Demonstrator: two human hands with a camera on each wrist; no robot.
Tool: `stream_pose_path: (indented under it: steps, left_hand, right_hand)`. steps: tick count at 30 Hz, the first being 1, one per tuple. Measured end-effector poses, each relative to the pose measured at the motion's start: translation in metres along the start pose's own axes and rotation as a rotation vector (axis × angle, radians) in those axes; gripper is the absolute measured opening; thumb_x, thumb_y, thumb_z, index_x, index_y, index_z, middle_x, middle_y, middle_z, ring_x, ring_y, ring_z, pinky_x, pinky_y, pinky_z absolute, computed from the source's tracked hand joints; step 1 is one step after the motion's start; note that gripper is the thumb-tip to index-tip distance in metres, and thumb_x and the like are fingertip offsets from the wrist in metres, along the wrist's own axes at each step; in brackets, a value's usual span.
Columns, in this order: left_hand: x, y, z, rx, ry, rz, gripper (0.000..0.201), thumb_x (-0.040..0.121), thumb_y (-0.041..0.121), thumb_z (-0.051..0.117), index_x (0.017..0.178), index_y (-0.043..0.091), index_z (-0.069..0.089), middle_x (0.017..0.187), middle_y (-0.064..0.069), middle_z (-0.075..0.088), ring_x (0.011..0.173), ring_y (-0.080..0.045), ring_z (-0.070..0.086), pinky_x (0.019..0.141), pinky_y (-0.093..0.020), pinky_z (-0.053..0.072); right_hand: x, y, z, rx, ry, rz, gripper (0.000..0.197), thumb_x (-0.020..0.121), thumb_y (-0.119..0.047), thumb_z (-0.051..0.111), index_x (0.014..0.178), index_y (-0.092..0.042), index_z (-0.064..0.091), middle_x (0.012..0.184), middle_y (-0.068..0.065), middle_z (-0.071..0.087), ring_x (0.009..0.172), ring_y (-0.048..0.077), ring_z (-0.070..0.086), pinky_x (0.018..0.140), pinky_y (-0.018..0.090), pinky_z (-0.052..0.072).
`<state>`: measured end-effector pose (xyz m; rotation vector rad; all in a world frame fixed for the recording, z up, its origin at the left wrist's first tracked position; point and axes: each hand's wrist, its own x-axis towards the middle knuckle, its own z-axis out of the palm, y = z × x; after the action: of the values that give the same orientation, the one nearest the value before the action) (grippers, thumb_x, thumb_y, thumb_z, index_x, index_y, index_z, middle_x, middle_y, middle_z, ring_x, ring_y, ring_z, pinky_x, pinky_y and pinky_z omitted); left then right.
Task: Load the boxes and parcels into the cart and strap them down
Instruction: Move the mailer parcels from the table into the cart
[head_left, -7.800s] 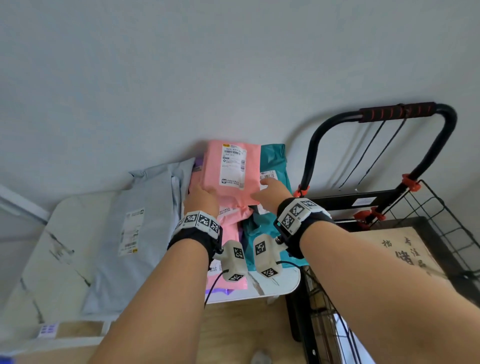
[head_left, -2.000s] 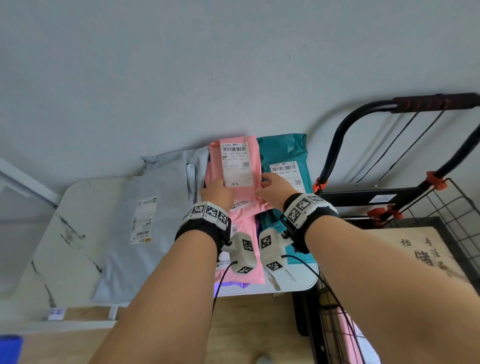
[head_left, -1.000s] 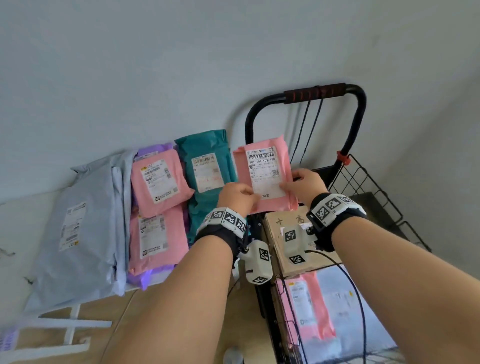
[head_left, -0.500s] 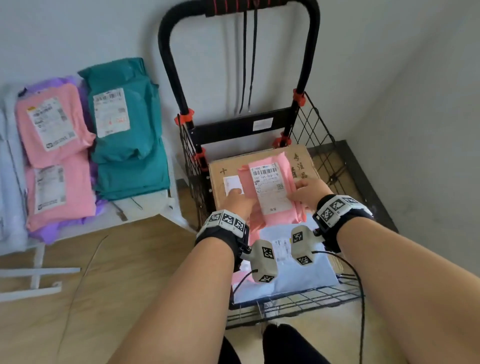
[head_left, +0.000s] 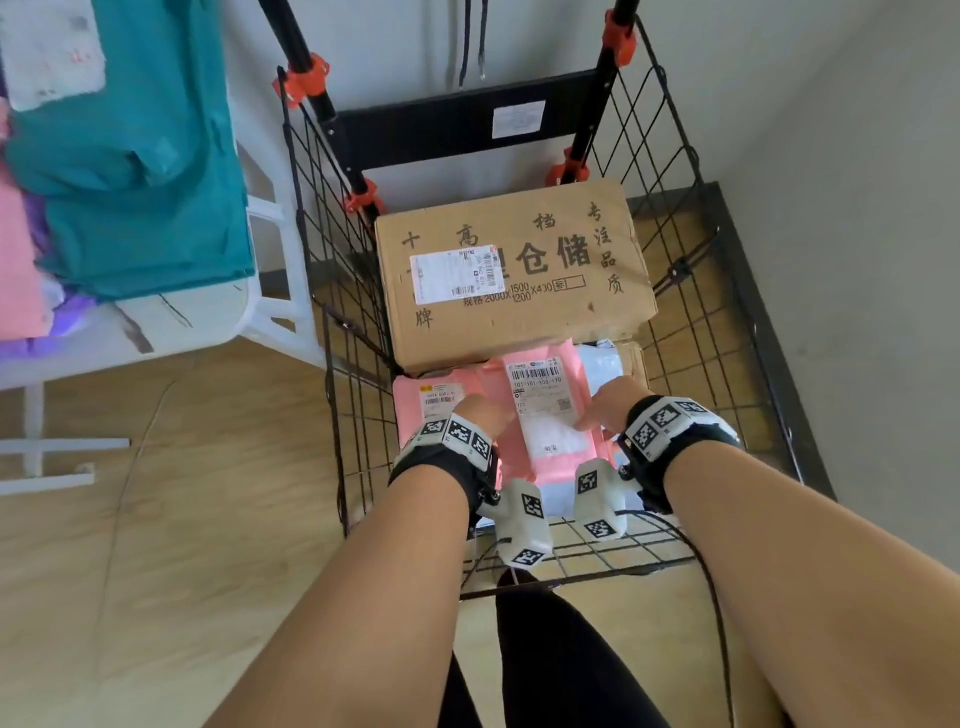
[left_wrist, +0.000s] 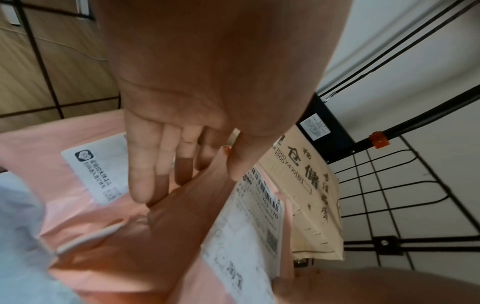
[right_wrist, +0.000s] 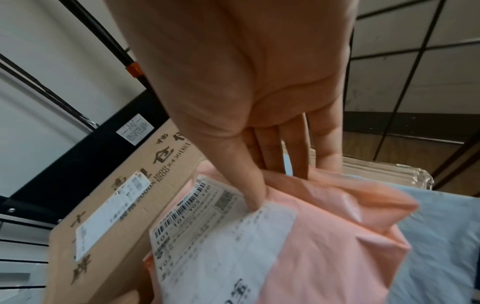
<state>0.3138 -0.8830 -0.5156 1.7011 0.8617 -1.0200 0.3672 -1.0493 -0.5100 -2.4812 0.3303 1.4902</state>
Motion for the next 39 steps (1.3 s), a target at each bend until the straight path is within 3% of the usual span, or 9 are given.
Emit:
stream_pose_path:
  steps: [2, 4, 8, 13, 15, 18, 24, 31, 39]
  left_hand:
    - [0.017, -0.008, 0.004, 0.065, -0.001, 0.013, 0.030, 0.097, 0.016, 0.049, 0.068, 0.021, 0.045, 0.074, 0.003, 0.050, 0.093, -0.023, 0.056, 0.097, -0.042, 0.051]
    - [0.022, -0.011, 0.007, 0.138, -0.020, -0.015, 0.022, 0.098, 0.015, 0.047, 0.077, 0.020, 0.052, 0.072, 0.006, 0.045, 0.095, -0.023, 0.053, 0.100, -0.040, 0.048]
    - [0.028, -0.009, 0.010, 0.305, 0.044, 0.039, 0.030, 0.101, 0.009, 0.039, 0.123, -0.002, 0.055, 0.113, -0.014, 0.062, 0.112, -0.028, 0.058, 0.098, -0.030, 0.046]
    - [0.048, -0.019, 0.014, 0.479, 0.046, 0.139, 0.029, 0.101, 0.009, 0.038, 0.121, -0.003, 0.055, 0.116, -0.017, 0.061, 0.097, -0.025, 0.061, 0.092, -0.030, 0.048]
    - [0.048, -0.024, 0.011, 0.476, 0.099, 0.105, 0.032, 0.101, 0.014, 0.036, 0.122, 0.002, 0.056, 0.113, -0.011, 0.060, 0.090, -0.019, 0.059, 0.088, -0.029, 0.044]
    - [0.049, -0.033, 0.005, 0.428, 0.205, 0.014, 0.039, 0.098, 0.015, 0.038, 0.135, 0.012, 0.049, 0.138, -0.010, 0.049, 0.125, -0.025, 0.049, 0.104, -0.033, 0.037]
    - [0.046, -0.040, 0.004, 0.354, 0.379, -0.025, 0.050, 0.090, 0.013, 0.044, 0.139, 0.021, 0.046, 0.154, 0.000, 0.026, 0.142, -0.021, 0.024, 0.116, -0.037, 0.027]
    - [0.039, -0.046, -0.003, 0.294, 0.346, -0.139, 0.067, 0.089, 0.006, 0.039, 0.151, 0.023, 0.021, 0.161, 0.003, -0.001, 0.148, -0.028, 0.005, 0.119, -0.046, 0.017]
    - [0.048, -0.056, -0.010, 0.407, 0.245, -0.015, 0.066, 0.092, 0.002, 0.036, 0.151, 0.026, 0.021, 0.161, 0.004, -0.004, 0.149, -0.015, 0.004, 0.118, -0.038, 0.020]
  right_hand:
    - [0.012, 0.002, 0.006, -0.003, -0.002, 0.011, 0.040, 0.081, -0.026, 0.076, 0.110, -0.002, 0.064, 0.102, 0.010, 0.070, 0.093, 0.026, 0.068, 0.081, 0.035, 0.057]
    - [0.022, 0.003, 0.011, -0.012, 0.008, 0.007, 0.038, 0.081, -0.028, 0.075, 0.107, -0.002, 0.064, 0.100, 0.009, 0.069, 0.091, 0.025, 0.067, 0.077, 0.032, 0.055]
    - [0.047, 0.006, 0.022, 0.024, 0.034, 0.014, 0.028, 0.080, -0.025, 0.076, 0.098, -0.007, 0.065, 0.089, 0.006, 0.068, 0.079, 0.023, 0.065, 0.068, 0.031, 0.051]
    - [0.067, 0.006, 0.040, 0.114, 0.012, 0.051, 0.025, 0.080, -0.020, 0.075, 0.098, -0.005, 0.066, 0.079, 0.007, 0.068, 0.075, 0.025, 0.068, 0.076, 0.038, 0.059]
    - [0.067, 0.004, 0.045, 0.135, 0.000, 0.039, 0.033, 0.082, -0.017, 0.074, 0.109, -0.003, 0.064, 0.086, 0.007, 0.067, 0.080, 0.026, 0.066, 0.080, 0.039, 0.057]
    - [0.068, 0.002, 0.050, 0.234, 0.054, -0.027, 0.064, 0.080, -0.008, 0.071, 0.138, -0.009, 0.042, 0.119, 0.010, 0.062, 0.102, 0.029, 0.064, 0.088, 0.040, 0.054]
    - [0.066, -0.004, 0.058, 0.263, 0.189, -0.222, 0.074, 0.080, 0.004, 0.059, 0.138, -0.038, 0.038, 0.126, 0.003, 0.041, 0.078, 0.015, 0.056, 0.056, 0.023, 0.049]
    - [0.057, -0.014, 0.068, 0.139, 0.323, -0.285, 0.069, 0.081, -0.008, 0.062, 0.133, -0.040, 0.033, 0.128, 0.004, 0.033, 0.100, 0.027, 0.058, 0.076, 0.042, 0.058]
    - [0.065, -0.019, 0.075, -0.239, 0.227, -0.437, 0.069, 0.088, -0.045, 0.061, 0.145, -0.053, 0.023, 0.160, -0.011, -0.011, 0.148, 0.022, 0.003, 0.107, 0.049, 0.040]
